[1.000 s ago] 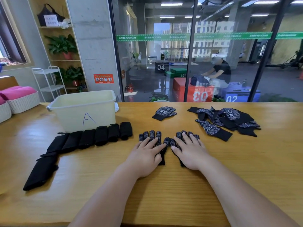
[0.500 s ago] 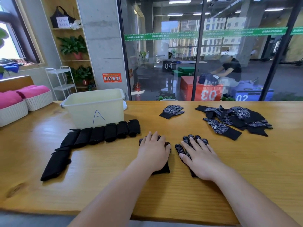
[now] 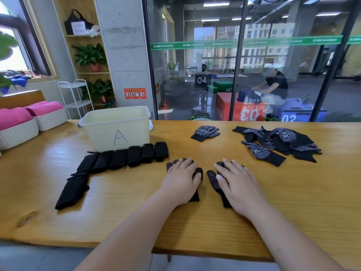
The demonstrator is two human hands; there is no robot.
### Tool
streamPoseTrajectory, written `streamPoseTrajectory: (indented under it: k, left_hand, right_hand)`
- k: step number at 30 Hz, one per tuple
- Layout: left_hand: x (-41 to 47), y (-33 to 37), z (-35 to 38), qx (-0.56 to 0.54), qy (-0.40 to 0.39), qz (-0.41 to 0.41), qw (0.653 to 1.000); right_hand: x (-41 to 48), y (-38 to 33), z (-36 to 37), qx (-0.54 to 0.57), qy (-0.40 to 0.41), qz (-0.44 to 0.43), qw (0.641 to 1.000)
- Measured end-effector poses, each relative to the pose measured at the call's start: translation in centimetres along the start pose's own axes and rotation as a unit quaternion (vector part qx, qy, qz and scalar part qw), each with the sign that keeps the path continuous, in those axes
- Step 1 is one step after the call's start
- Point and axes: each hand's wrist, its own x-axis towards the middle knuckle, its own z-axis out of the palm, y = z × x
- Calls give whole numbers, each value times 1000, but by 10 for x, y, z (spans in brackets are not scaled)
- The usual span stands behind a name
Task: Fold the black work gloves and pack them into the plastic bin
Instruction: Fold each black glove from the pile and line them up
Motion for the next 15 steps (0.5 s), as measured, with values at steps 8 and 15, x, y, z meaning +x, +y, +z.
streamPoseTrajectory:
  k: [8, 15]
  left_hand:
    - [-41, -12, 0, 27, -49, 53, 997]
    - [-55, -33, -9, -70, 166, 52, 982]
  right_hand:
    - [-21, -11, 1, 7, -60, -33, 998]
    - [-32, 1, -5, 41, 62, -7, 997]
